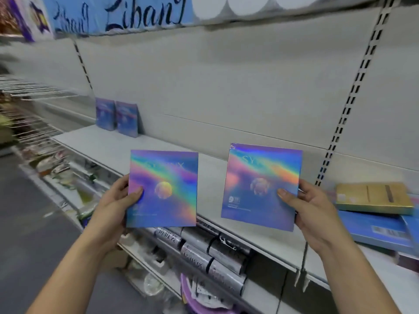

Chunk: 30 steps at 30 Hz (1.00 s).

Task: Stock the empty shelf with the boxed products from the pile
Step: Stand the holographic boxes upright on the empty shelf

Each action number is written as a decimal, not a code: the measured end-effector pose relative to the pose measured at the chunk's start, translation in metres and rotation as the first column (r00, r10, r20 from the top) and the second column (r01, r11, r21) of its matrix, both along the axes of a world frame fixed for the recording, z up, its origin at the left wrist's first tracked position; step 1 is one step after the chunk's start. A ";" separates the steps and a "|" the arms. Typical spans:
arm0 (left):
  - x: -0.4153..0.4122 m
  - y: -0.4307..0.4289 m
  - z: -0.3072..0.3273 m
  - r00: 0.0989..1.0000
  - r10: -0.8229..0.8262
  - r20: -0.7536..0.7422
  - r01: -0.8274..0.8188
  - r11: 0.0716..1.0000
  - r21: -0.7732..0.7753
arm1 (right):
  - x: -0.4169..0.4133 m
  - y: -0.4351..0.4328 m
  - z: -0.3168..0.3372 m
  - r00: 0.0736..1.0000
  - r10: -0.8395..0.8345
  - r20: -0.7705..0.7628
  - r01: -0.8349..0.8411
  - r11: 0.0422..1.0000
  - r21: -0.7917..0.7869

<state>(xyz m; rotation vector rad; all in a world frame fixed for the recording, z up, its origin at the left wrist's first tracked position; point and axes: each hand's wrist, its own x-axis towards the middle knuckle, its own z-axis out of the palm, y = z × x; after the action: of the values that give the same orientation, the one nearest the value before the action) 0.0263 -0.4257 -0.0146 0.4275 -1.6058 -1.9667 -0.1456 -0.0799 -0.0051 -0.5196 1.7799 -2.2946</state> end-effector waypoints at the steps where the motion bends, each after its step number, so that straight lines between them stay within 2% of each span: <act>1: 0.010 -0.009 -0.001 1.000 0.024 0.003 -0.024 1.000 0.002 | 0.001 -0.011 -0.001 1.000 0.020 -0.004 -0.020 1.000 0.006; 7: 0.065 -0.068 -0.014 0.990 0.140 0.012 -0.140 0.990 -0.020 | 0.009 -0.087 -0.004 0.990 0.139 0.000 -0.139 0.990 0.028; 12: 0.096 -0.134 -0.031 0.970 0.244 -0.010 -0.244 0.970 0.019 | 0.018 -0.176 -0.011 0.979 0.202 0.023 -0.203 0.979 0.022; 22: 0.130 -0.320 -0.022 0.941 0.333 -0.060 -0.331 0.943 0.041 | 0.040 -0.382 -0.002 0.977 0.214 -0.014 -0.212 0.975 0.065; 30: 0.119 -0.432 -0.029 0.938 0.343 -0.046 -0.342 0.939 0.029 | 0.035 -0.482 0.003 0.988 0.154 -0.001 -0.154 0.986 0.062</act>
<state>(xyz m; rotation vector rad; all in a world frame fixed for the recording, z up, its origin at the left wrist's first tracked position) 0.1457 -0.8576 -0.0436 0.6161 -1.3732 -1.7161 -0.1110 -0.5620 -0.0017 -0.6300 1.7414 -2.1307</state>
